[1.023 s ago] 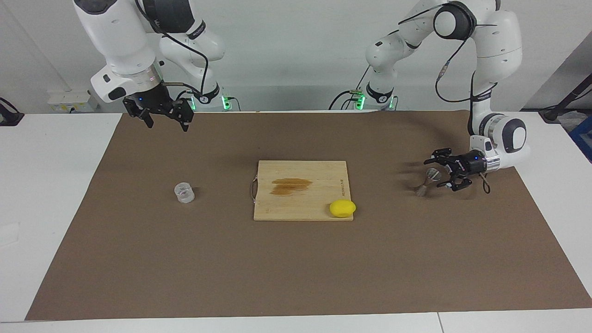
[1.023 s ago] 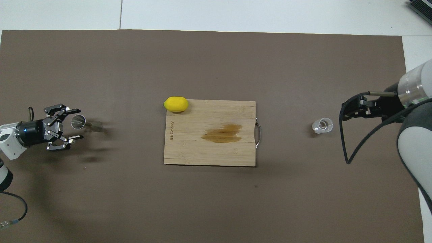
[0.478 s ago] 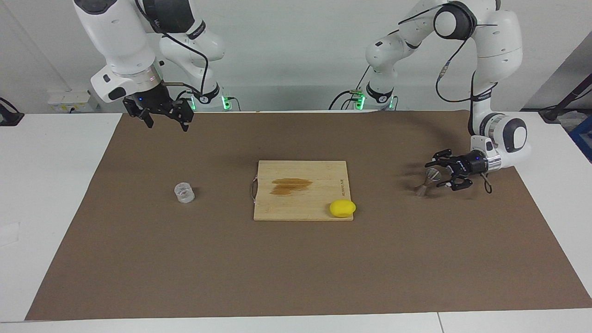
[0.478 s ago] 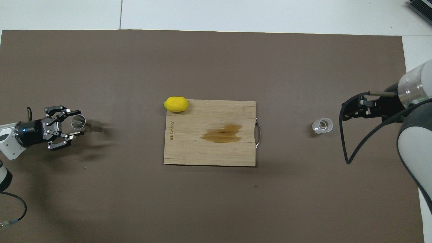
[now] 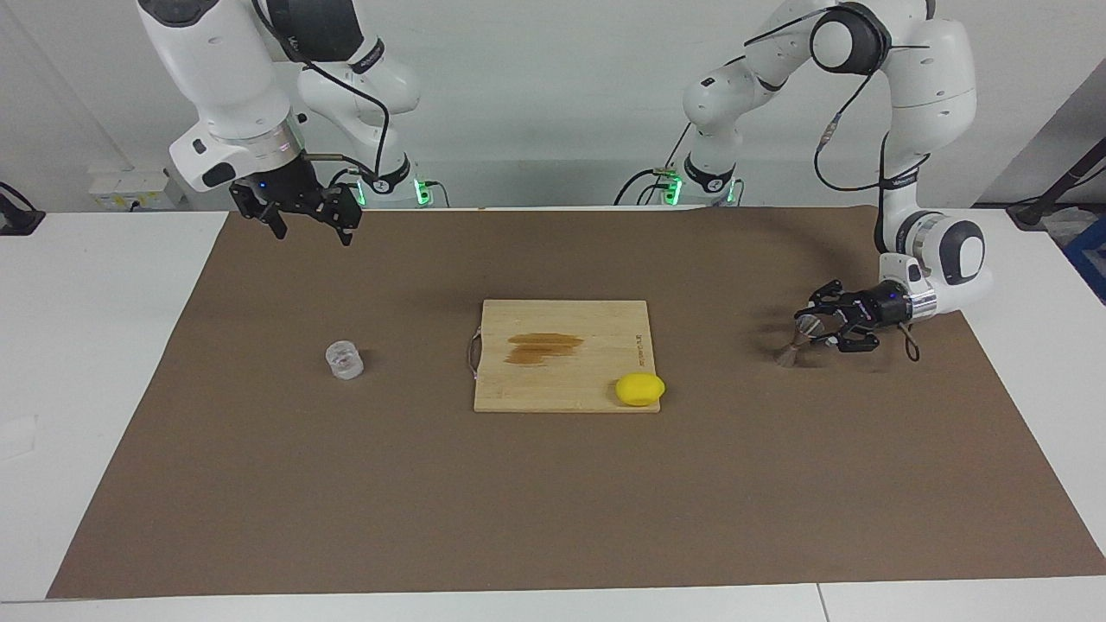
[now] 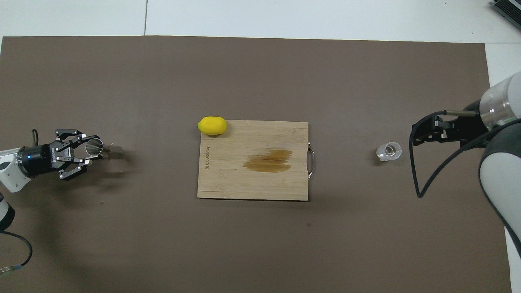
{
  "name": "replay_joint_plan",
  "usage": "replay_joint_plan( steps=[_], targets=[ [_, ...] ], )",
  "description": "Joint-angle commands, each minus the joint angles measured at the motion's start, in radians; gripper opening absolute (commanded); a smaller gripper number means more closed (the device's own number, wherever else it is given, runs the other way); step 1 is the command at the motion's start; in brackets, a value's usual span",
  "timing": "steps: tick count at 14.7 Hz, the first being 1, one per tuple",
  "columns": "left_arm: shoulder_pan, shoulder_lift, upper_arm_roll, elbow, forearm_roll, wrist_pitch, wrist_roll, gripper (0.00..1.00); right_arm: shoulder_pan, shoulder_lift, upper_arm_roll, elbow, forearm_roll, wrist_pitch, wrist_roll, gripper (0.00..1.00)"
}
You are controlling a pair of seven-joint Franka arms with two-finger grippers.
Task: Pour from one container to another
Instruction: 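Close the left gripper around the small metal cup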
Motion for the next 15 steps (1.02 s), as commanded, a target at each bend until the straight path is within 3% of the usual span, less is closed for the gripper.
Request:
replay_joint_plan(
  steps=[1,7,12,15],
  targets=[
    [0.003,-0.001,0.0,-0.008,-0.019,0.01,0.013,0.43,-0.011,-0.024,0.004,-0.029,-0.006,0.019,-0.019,1.0],
    [0.001,-0.001,0.0,-0.005,-0.02,0.016,0.005,0.22,-0.011,-0.024,0.004,-0.029,-0.006,0.019,-0.019,1.0],
    [-0.011,-0.006,-0.005,-0.003,-0.022,0.013,-0.018,0.21,-0.011,-0.024,0.004,-0.029,-0.006,0.019,-0.019,1.0],
    [-0.069,-0.012,-0.006,-0.002,-0.063,0.005,-0.041,0.22,-0.011,-0.024,0.004,-0.029,-0.006,0.019,-0.019,1.0]
  ],
)
